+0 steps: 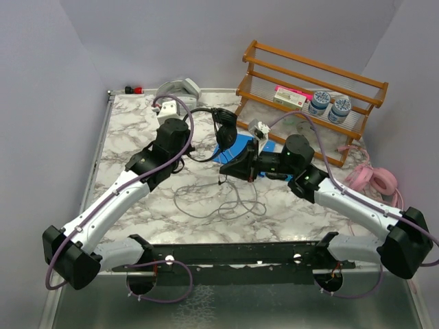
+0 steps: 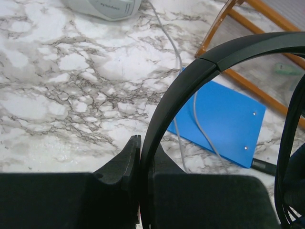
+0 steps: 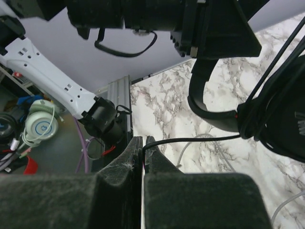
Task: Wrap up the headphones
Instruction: Wrap the headphones cable around the headphones.
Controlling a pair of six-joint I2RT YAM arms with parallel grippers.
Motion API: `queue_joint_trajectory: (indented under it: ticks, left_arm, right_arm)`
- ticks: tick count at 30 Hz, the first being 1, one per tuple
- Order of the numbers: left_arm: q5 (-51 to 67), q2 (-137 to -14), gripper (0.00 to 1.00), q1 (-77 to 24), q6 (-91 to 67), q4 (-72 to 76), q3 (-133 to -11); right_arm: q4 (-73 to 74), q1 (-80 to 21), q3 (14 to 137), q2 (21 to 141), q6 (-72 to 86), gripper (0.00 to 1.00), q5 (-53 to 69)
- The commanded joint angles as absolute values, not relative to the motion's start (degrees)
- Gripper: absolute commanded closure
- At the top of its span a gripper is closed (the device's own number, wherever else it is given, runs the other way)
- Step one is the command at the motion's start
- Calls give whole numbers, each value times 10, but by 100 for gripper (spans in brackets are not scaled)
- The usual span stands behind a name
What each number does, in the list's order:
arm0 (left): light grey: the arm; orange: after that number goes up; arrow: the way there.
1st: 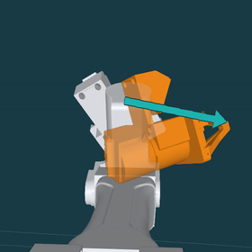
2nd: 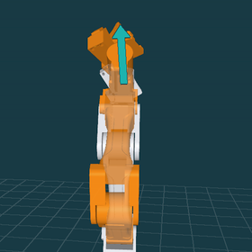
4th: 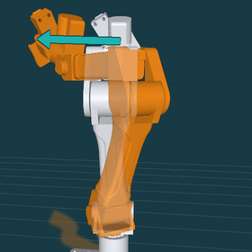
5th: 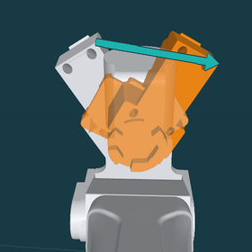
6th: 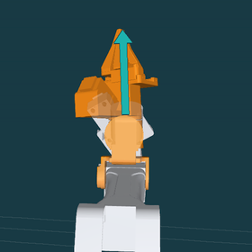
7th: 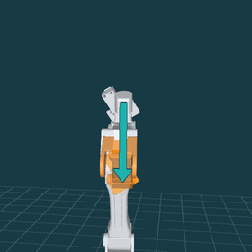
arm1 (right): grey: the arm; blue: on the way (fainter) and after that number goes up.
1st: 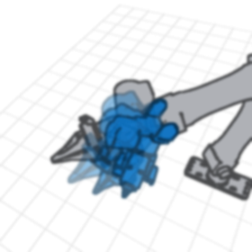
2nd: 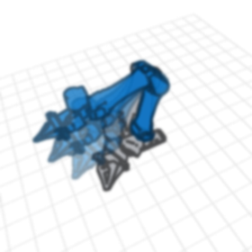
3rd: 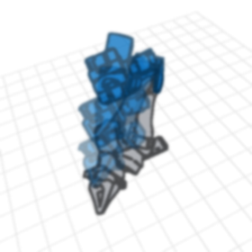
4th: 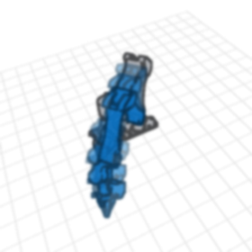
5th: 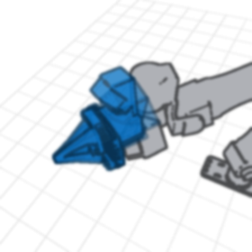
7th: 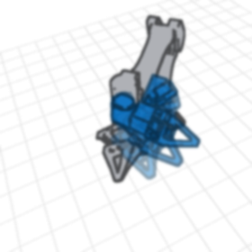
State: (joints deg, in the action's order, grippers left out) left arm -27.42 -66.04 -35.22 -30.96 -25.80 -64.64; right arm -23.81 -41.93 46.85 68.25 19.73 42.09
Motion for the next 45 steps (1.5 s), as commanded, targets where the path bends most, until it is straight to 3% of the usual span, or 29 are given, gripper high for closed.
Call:
queue_joint_trajectory:
  ticks: [1,11,17,22,31,45]
  left_arm:
    - [-292,-652,100,-352,-292,-192,-599]
    - [-248,-628,100,-353,-291,-152,-530]
    - [-228,-618,100,-355,-301,-147,-511]
    - [-211,-613,100,-355,-302,-146,-507]
    - [-194,-633,100,-355,-308,-139,-499]
    - [-177,-668,100,-354,-336,-213,-543]
  right_arm:
    - [-269,-423,485,708,284,99,385]
    - [-444,-423,530,806,464,92,304]
    - [-462,-423,561,851,494,85,256]
    - [-428,-423,571,863,484,86,195]
    - [-291,-423,651,876,444,67,150]
    - [-142,-423,722,883,361,65,143]
